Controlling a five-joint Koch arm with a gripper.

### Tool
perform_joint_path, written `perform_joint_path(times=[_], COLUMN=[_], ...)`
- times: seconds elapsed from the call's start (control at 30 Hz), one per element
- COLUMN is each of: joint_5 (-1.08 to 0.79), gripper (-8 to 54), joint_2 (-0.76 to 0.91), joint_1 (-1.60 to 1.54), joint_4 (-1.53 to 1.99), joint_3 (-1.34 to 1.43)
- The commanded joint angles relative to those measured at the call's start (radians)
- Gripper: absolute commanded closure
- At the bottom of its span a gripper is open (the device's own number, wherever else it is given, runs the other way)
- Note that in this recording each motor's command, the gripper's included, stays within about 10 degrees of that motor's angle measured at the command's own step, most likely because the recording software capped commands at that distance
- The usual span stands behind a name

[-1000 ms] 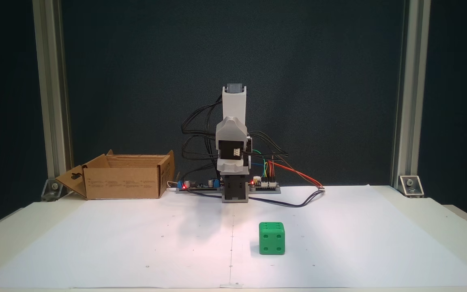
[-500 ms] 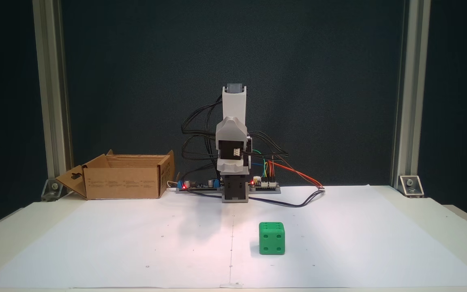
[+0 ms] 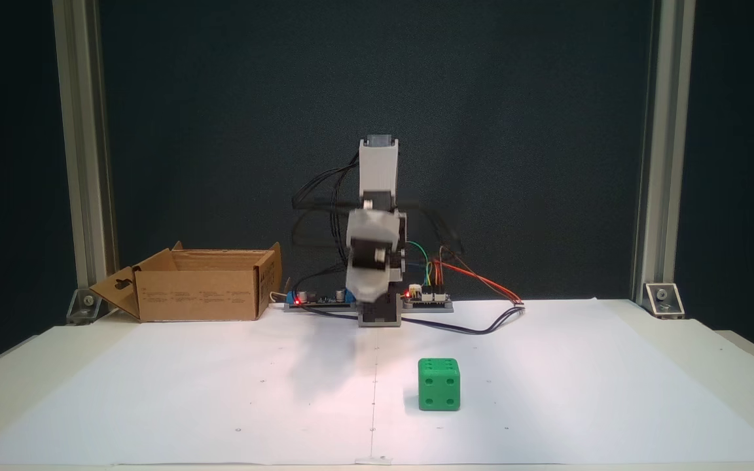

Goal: Grasp a green dice and put it in the bin.

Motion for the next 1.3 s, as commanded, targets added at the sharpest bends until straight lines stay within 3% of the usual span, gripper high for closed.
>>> perform_joint_path(times=[0.0, 0.67, 1.0, 1.27], joint_5=[-0.057, 0.084, 0.308, 0.457], gripper=[1.6, 3.3, 3.2, 2.8], joint_2=[0.107, 0.080, -0.284, -0.549], joint_1=[0.014, -0.034, -0.140, -0.250], joint_4=[0.161, 1.483, 2.092, 2.109], joint_3=[-0.109, -0.787, -1.273, -1.488])
